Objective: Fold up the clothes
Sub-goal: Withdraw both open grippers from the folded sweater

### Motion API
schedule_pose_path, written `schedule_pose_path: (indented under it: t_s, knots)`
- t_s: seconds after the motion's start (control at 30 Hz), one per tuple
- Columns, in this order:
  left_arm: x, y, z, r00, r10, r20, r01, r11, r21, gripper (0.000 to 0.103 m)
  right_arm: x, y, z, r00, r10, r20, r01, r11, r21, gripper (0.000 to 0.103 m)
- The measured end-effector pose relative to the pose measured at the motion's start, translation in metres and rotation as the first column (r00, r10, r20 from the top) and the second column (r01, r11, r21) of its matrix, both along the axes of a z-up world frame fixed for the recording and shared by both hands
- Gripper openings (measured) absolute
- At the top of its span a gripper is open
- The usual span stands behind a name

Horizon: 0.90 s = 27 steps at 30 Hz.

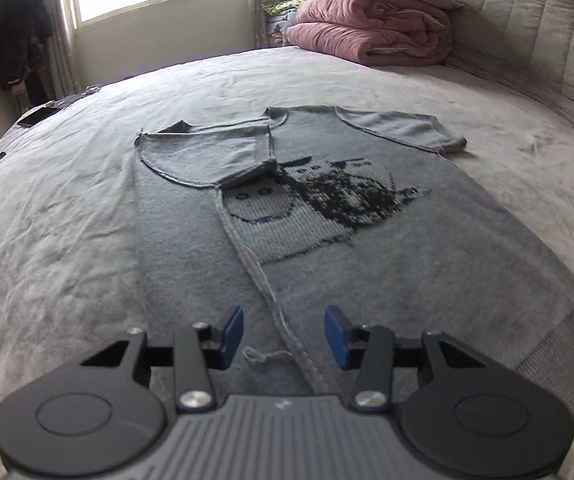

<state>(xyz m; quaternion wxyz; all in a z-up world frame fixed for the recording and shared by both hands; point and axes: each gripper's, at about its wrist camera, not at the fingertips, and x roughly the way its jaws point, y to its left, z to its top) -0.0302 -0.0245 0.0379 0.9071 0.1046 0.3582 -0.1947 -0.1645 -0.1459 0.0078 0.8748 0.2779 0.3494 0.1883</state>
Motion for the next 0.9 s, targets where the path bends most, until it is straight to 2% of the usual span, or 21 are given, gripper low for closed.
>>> schedule_pose_path:
  t_s: [0.07,0.17,0.27,0.37,0.57,0.77,0.9]
  knots:
    - [-0.006,-0.001,-0.006,1.0,-0.002,-0.016,0.002,1.0,0.004,0.046,0.001,-0.003,-0.001,1.0,-0.009,-0.016,0.009,1.0,0.01,0.005]
    - [-0.01,-0.001,-0.013,1.0,0.0,-0.015,0.001,1.0,0.008,0.046,0.0,-0.001,-0.002,1.0,-0.018,-0.015,0.018,0.999,-0.028,0.006]
    - [-0.014,-0.001,-0.015,1.0,0.001,-0.001,-0.001,1.0,0.013,0.046,-0.004,0.0,0.004,1.0,0.003,0.011,-0.002,0.999,-0.053,0.014]
    - [-0.02,-0.002,-0.015,1.0,0.006,-0.002,-0.006,1.0,0.008,0.046,-0.005,-0.006,0.01,0.999,0.011,0.043,-0.007,0.997,-0.08,0.015]
    - [-0.019,0.006,-0.006,1.0,0.028,0.004,-0.028,0.998,-0.053,0.046,-0.002,-0.044,0.011,0.995,-0.091,0.05,0.096,0.988,-0.12,0.015]
    - [-0.021,-0.002,-0.012,1.0,0.002,-0.022,-0.003,0.998,-0.063,0.047,0.002,-0.071,0.008,0.984,-0.174,0.027,0.176,0.974,-0.145,0.015]
    - [-0.026,-0.009,-0.014,1.0,-0.015,-0.021,0.014,0.999,-0.05,0.053,-0.003,-0.083,0.009,0.978,-0.206,0.033,0.209,0.959,-0.194,0.014]
